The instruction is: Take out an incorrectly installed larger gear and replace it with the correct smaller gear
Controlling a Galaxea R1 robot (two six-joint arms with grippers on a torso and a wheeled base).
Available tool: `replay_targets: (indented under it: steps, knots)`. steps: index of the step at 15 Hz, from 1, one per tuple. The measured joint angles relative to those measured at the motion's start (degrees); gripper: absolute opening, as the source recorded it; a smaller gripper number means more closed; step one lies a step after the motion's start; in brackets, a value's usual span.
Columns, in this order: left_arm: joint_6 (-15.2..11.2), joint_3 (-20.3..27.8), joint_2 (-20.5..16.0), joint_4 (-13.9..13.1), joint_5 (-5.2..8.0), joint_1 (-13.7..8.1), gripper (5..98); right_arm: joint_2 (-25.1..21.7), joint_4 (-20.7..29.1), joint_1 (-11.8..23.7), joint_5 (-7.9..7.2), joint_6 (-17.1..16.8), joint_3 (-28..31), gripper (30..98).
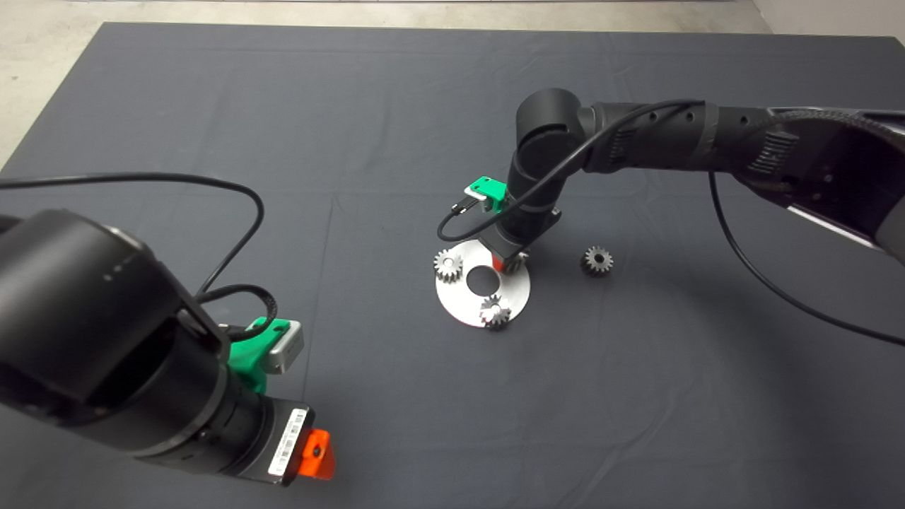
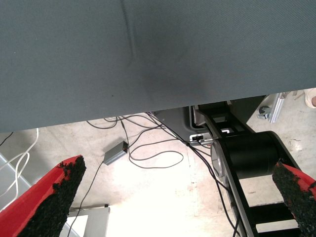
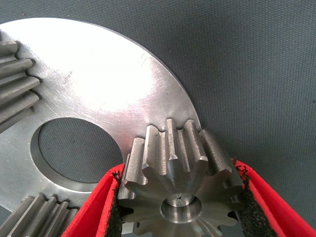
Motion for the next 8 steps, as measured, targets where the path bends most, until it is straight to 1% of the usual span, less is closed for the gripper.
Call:
replay_targets:
  steps: [2, 4, 8]
  knots:
    - [0.0, 0.0, 0.0, 0.0, 0.0, 0.0, 97.6, 0.4, -0.2, 0.0, -0.59, 0.0, 0.0, 49.6]
    - [0.0, 0.0, 0.0, 0.0, 0.0, 0.0, 97.6, 0.9, -0.2, 1.0, -1.06, 0.0, 0.0, 49.6]
    - [0.0, 0.0, 0.0, 0.0, 0.0, 0.0, 97.6, 1.3, -0.3, 3.7, -0.21, 0.0, 0.0, 49.4]
